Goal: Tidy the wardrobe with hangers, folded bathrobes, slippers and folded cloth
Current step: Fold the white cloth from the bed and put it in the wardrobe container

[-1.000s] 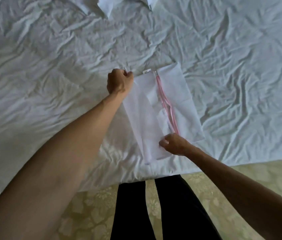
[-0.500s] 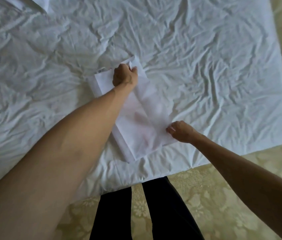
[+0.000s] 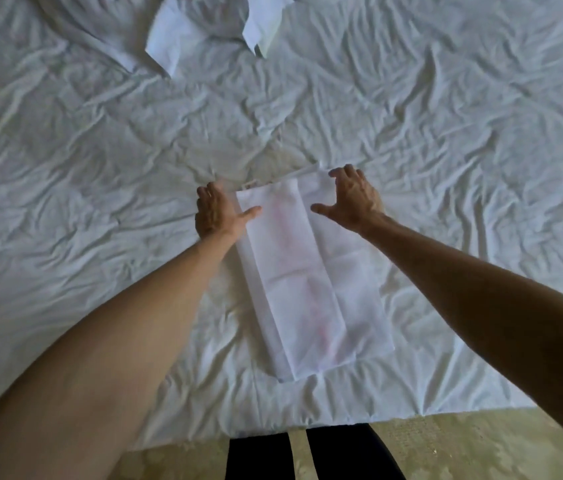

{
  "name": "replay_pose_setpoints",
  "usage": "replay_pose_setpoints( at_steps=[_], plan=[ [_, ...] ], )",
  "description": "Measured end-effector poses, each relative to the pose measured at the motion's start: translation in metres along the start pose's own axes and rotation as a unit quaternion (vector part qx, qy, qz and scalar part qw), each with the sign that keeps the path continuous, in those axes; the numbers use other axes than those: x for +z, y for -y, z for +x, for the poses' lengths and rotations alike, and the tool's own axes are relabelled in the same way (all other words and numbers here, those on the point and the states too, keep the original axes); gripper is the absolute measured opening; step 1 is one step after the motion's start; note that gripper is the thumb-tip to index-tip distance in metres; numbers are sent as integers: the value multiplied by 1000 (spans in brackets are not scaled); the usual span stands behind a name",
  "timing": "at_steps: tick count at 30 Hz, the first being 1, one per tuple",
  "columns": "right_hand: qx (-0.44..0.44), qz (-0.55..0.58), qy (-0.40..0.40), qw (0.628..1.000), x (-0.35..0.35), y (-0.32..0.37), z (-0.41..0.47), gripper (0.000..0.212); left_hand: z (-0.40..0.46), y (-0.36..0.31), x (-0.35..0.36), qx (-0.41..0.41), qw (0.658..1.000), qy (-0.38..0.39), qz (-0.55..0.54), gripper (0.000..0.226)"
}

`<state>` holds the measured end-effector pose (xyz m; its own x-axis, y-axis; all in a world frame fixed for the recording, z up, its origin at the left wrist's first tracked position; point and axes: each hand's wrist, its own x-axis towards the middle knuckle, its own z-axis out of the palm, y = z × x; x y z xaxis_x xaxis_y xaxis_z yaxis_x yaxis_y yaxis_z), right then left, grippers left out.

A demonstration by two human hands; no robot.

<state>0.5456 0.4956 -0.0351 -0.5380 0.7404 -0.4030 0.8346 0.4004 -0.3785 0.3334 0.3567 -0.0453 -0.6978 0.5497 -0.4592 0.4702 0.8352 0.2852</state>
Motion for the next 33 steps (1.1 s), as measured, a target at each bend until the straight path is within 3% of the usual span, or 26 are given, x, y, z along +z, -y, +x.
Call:
replay_pose_setpoints(
  at_steps=[3,7,10,13,17,19,22,26,33],
  plan=[
    [4,-17,17,1000,8,14,35,85,20,15,6,-46,997,63,-29,105],
    [-32,-37,18,999,15,16,58,80,33,16,8,-66,991,80,-82,82],
    [-71,-55,26,996,12,19,64,59,31,12,0,-61,990,76,-101,59],
    [-115,-66,2,991,0,24,53,39,12,13,-14,-24,991,34,-129,36],
    [-186,-72,-88,976,-22,17,-4,30,-37,17,-39,95,985,-7,-142,37],
    [-200,-72,-96,972,-27,7,-41,28,-68,20,-47,143,979,6,-148,30],
    [-211,-90,-29,973,-21,-8,-94,26,-110,31,-45,206,966,65,-143,18],
    [-227,-140,63,962,-11,-23,-149,22,-155,45,-29,227,961,142,-76,17],
    [-190,-180,144,954,26,-44,-215,22,-218,78,33,199,949,243,10,18]
  ],
)
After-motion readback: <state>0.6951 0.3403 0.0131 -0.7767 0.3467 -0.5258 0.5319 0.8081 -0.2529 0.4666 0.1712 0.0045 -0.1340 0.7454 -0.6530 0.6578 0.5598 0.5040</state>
